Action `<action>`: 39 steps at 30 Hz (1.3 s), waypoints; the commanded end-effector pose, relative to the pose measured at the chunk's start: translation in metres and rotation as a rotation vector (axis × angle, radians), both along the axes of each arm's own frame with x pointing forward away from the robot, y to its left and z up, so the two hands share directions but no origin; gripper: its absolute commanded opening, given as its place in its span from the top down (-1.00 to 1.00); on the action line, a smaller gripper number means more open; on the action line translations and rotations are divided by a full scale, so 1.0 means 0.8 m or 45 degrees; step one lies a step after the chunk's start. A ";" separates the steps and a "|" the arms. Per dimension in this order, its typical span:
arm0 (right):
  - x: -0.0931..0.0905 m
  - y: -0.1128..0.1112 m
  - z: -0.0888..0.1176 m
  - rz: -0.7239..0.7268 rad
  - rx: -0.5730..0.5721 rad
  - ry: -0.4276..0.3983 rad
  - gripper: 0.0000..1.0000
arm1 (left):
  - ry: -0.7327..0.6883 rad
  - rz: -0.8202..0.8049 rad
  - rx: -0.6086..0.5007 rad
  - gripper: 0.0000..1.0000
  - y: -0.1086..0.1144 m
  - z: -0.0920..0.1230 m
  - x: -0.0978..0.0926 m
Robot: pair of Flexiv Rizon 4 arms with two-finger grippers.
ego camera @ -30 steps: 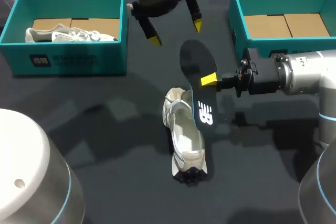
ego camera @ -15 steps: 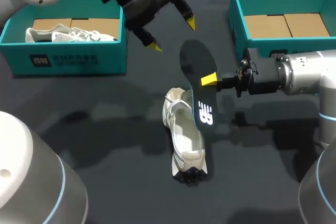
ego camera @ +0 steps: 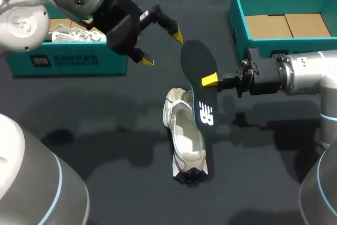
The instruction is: Take the shoe out of the shoebox, open the shoe tongue, remove and reinsert the insole, then place the shoe into the shoebox
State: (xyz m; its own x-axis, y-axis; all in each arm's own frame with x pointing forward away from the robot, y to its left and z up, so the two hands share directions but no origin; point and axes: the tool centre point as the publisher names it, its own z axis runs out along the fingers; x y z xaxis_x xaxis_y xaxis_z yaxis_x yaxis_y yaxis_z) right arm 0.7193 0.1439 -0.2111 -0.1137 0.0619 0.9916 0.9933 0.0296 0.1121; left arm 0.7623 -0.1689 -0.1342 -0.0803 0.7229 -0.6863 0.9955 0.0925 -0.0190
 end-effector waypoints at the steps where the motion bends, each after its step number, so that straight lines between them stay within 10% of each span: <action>1: -0.002 0.001 0.000 -0.002 -0.003 0.000 1.00 | -0.067 0.032 -0.416 -1.00 0.008 -0.008 -0.010; 39: -0.002 0.001 0.000 -0.002 -0.003 0.000 1.00 | -0.180 0.080 -0.552 -1.00 0.007 -0.043 -0.008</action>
State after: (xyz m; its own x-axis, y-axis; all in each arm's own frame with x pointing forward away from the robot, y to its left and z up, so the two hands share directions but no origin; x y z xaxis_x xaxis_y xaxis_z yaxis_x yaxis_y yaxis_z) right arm 0.7192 0.1441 -0.2112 -0.1139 0.0616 0.9916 0.9933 0.0290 0.1123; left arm 0.7566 -0.1602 -0.1608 0.0002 0.3751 -0.9270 0.9849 0.1604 0.0651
